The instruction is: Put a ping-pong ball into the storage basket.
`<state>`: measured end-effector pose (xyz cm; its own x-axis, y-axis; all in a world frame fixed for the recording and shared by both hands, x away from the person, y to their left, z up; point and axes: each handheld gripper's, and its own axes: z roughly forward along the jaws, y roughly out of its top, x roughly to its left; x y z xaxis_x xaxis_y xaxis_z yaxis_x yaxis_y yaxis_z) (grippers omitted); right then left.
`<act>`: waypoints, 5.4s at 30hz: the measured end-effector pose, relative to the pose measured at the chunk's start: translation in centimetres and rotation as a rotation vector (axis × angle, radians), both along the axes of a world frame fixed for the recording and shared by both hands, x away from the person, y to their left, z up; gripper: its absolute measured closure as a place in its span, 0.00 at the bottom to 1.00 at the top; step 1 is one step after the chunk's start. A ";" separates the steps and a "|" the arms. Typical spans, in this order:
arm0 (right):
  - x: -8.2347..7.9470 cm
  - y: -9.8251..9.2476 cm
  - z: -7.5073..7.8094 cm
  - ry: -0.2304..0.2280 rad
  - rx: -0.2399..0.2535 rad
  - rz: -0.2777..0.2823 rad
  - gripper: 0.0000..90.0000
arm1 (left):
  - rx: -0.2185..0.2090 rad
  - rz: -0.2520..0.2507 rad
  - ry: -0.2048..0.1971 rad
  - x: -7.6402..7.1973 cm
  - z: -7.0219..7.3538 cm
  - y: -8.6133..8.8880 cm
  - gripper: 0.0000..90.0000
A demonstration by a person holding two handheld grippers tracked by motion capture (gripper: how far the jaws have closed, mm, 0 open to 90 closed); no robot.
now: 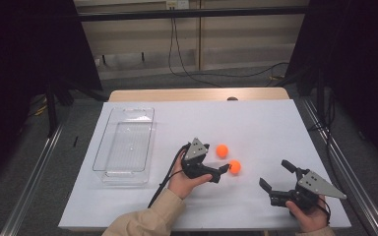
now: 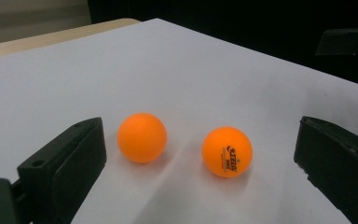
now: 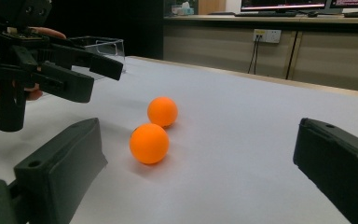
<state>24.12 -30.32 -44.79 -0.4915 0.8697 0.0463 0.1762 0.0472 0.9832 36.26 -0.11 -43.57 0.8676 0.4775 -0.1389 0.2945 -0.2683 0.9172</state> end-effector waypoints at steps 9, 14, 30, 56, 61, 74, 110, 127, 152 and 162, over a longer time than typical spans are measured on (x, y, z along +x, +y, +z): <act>0.0 0.1 0.0 -0.003 -0.006 0.007 0.01 | 0.014 -0.016 -0.001 0.0 -0.1 -0.7 0.03; 0.0 0.1 0.0 -0.003 -0.003 0.008 0.01 | 0.027 -0.017 0.006 0.1 -0.1 -1.1 0.03; 0.0 0.1 0.0 -0.005 -0.002 0.010 0.01 | 0.037 -0.025 0.049 0.5 -0.2 -2.4 0.02; 0.0 0.0 0.0 -0.004 -0.006 0.011 0.01 | 0.107 -0.075 0.078 0.9 -0.6 -3.7 0.13; -0.1 0.0 0.0 -0.005 -0.005 0.008 0.01 | 0.134 -0.090 0.088 0.9 -0.7 -4.3 0.15; 0.0 -0.1 0.0 -0.007 -0.001 0.006 0.01 | 0.198 -0.123 0.113 1.3 -1.3 -5.3 0.29; 0.0 -0.1 0.0 -0.003 0.000 0.007 0.01 | 0.267 -0.166 0.141 1.5 -2.4 -5.8 0.56; 0.0 0.0 0.0 0.002 0.001 0.012 0.01 | 0.234 -0.152 0.154 1.1 -0.8 -4.4 0.56; 0.0 0.1 -0.1 0.003 -0.002 0.020 0.01 | 0.169 -0.073 0.177 1.1 0.8 -1.1 0.56; 0.0 0.2 0.0 0.000 -0.004 0.020 0.01 | 0.176 -0.057 0.180 0.9 1.0 -0.1 0.56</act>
